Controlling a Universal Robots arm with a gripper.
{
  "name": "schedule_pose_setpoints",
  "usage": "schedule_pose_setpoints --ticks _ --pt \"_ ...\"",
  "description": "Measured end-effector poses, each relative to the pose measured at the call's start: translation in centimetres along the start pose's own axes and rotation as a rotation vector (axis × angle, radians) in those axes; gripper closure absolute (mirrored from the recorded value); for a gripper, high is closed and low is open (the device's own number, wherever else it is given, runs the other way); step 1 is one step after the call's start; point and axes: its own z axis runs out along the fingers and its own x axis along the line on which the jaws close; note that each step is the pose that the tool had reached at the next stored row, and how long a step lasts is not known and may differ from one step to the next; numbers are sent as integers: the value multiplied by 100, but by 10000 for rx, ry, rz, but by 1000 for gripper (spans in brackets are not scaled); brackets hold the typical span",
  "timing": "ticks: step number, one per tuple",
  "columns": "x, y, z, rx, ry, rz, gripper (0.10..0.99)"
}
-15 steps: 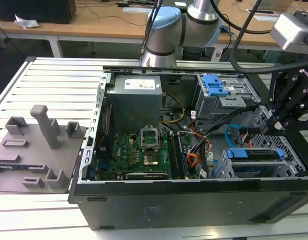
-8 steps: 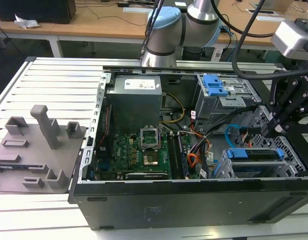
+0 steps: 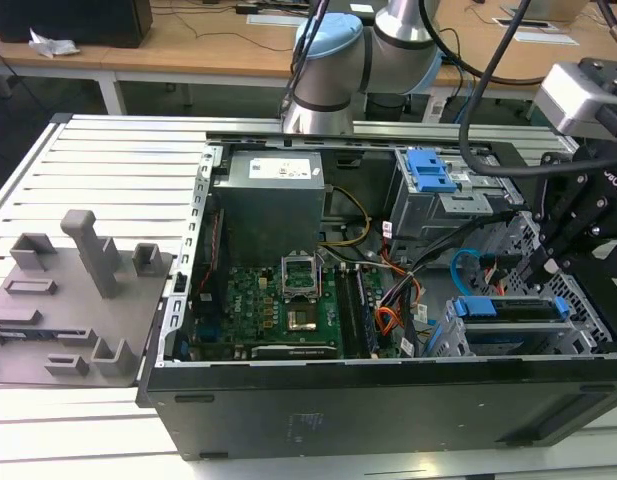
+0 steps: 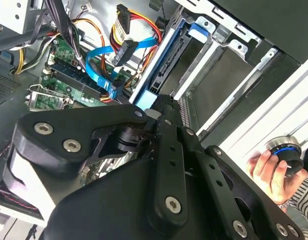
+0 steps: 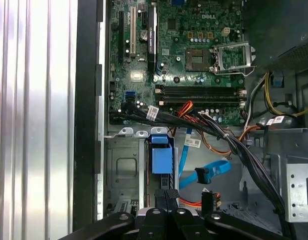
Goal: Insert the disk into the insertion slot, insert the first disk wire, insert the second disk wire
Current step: 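Insert the disk into the insertion slot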
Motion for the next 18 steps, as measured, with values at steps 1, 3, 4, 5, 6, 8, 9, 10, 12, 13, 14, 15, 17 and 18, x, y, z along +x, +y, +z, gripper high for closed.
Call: schedule_pose_setpoints --ticks 1,3,4,5,6,8,9,10,12,13,14,15,17,18 --pt "0 -3 21 0 0 0 980" --pt "0 -9 29 0 2 -1 980" --pt "1 -22 35 0 0 -1 980" --pt "0 -31 36 0 -2 0 980" --pt "0 -39 37 0 -1 -1 980" --pt "0 -46 36 0 0 1 980" --pt "0 -47 36 0 0 1 980" --pt "0 -48 36 0 -1 0 980" --pt "0 -48 36 0 0 1 980" --pt "0 -48 36 0 0 0 980" --pt "0 -48 36 0 0 0 980" --pt "0 -48 36 0 -1 0 980" --pt "0 -49 36 0 -1 0 980" --pt "0 -49 36 0 0 -1 980"
